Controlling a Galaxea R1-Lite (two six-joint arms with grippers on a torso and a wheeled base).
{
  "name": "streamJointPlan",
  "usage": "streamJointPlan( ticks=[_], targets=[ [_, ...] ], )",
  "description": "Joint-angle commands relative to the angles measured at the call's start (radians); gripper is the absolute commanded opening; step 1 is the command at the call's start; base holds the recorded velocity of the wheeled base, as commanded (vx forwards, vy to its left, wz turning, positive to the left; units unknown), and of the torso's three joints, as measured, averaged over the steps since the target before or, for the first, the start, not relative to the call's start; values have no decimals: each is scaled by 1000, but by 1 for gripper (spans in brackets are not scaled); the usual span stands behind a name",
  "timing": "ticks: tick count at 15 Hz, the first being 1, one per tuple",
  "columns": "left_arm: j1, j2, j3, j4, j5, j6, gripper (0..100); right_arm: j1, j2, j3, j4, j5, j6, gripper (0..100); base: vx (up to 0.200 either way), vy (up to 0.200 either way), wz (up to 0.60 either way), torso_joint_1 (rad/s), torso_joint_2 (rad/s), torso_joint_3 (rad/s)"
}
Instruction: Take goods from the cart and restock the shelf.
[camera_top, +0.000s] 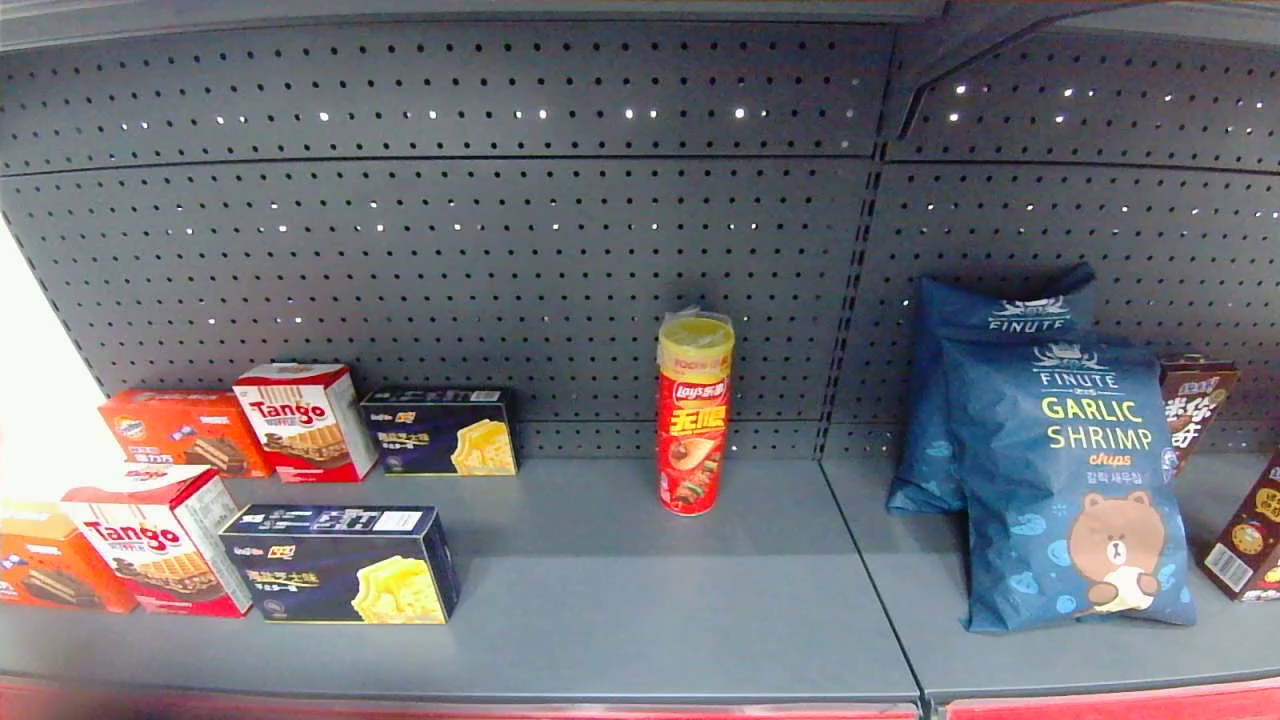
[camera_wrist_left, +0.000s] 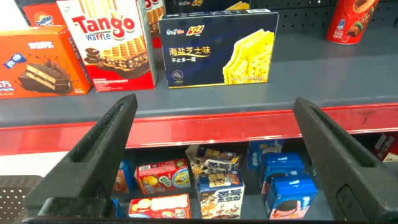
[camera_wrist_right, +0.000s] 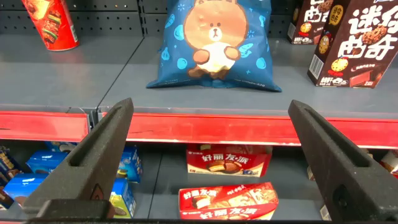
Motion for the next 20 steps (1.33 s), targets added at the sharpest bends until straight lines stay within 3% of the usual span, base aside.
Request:
streamJointPlan(
  ticks=[1, 7, 20],
  targets=[
    [0, 0, 0, 0, 0, 0, 100, 0, 1, 0, 0, 0, 0, 100, 0, 0, 0, 0, 0, 0],
    [0, 0, 0, 0, 0, -1, 100, 0, 1, 0, 0, 0, 0, 100, 0, 0, 0, 0, 0, 0],
    [0, 0, 0, 0, -1, 5, 100, 0, 1, 0, 0, 0, 0, 100, 0, 0, 600, 2, 3, 2]
  ],
)
